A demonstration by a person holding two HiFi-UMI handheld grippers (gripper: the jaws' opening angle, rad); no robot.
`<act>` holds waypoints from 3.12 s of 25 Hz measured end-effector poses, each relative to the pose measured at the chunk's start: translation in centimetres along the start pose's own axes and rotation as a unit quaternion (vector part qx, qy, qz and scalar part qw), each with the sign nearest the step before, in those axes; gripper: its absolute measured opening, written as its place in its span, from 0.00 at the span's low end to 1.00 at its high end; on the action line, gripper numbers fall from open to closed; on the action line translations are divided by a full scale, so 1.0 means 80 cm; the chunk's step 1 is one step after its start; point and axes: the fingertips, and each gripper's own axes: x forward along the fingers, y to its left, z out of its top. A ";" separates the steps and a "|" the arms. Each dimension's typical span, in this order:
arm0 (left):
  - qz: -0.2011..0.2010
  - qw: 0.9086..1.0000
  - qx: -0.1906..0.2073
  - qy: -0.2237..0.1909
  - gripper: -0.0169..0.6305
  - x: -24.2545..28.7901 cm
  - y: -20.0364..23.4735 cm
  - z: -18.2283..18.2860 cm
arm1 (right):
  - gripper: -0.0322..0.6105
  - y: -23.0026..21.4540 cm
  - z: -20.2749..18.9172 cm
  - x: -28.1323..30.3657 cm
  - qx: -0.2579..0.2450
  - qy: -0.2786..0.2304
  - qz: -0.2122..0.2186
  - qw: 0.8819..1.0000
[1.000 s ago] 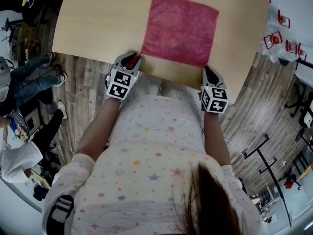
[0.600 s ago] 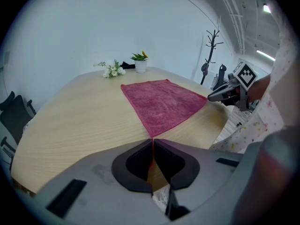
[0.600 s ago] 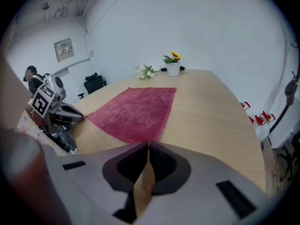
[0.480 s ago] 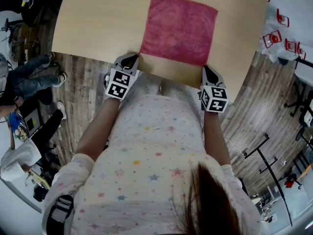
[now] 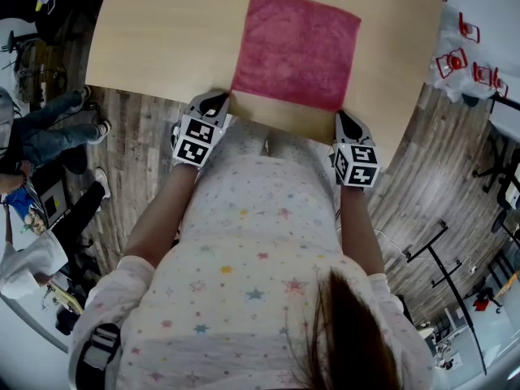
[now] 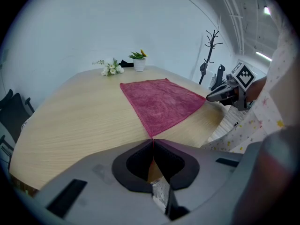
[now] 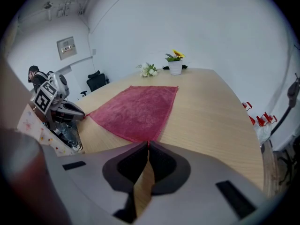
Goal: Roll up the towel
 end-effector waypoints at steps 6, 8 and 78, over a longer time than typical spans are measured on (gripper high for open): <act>-0.007 1.000 0.001 0.006 0.05 -0.005 -0.007 -0.010 | 0.06 0.000 -0.010 -0.007 -0.004 0.012 0.012 1.000; -0.010 1.000 0.001 0.008 0.05 -0.006 -0.010 -0.012 | 0.07 0.002 -0.013 -0.009 -0.004 0.016 0.016 1.000; -0.096 0.973 0.209 -0.001 0.23 0.054 -0.022 0.056 | 0.23 0.021 0.028 0.029 -0.226 0.054 0.120 0.965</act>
